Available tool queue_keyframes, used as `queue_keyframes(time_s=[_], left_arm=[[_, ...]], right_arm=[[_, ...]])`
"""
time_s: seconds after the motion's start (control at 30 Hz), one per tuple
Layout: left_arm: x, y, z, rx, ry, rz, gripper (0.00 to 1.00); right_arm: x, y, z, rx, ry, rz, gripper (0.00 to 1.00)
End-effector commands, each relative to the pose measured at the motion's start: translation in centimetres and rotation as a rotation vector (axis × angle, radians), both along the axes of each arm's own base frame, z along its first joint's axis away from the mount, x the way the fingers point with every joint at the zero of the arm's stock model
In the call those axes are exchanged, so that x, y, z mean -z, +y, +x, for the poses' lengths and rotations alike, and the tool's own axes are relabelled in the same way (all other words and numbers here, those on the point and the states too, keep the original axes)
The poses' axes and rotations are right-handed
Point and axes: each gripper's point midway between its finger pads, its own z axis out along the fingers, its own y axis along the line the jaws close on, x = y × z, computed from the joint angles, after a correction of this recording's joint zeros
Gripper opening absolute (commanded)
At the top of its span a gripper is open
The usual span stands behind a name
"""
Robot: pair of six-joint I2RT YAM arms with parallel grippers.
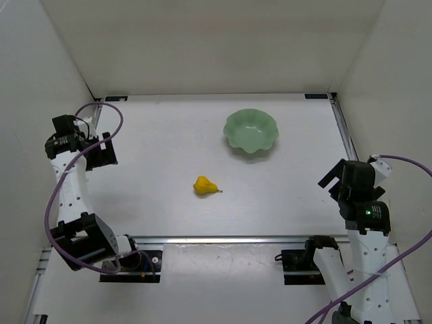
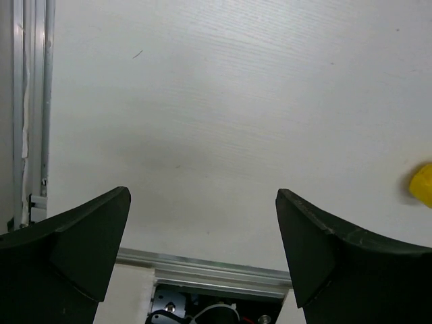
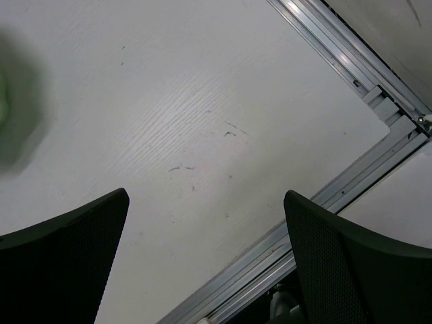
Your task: Place and organize the fake fruits in the fruit bowl
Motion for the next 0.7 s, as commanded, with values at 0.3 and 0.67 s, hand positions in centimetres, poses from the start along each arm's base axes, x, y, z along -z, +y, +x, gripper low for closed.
queue_keyframes(time_s=[0.3, 0.67], left_arm=[[-3.9, -20.6, 1.6, 1.095, -0.082, 0.559, 1.00], [5.8, -34.7, -3.8, 1.909, 0.080, 0.663, 1.00]], right_arm=[[-0.2, 2.7, 2.8, -0.266, -0.027, -0.007, 1.00], [-1.1, 3.1, 1.2, -0.266, -0.088, 0.016, 1.00]])
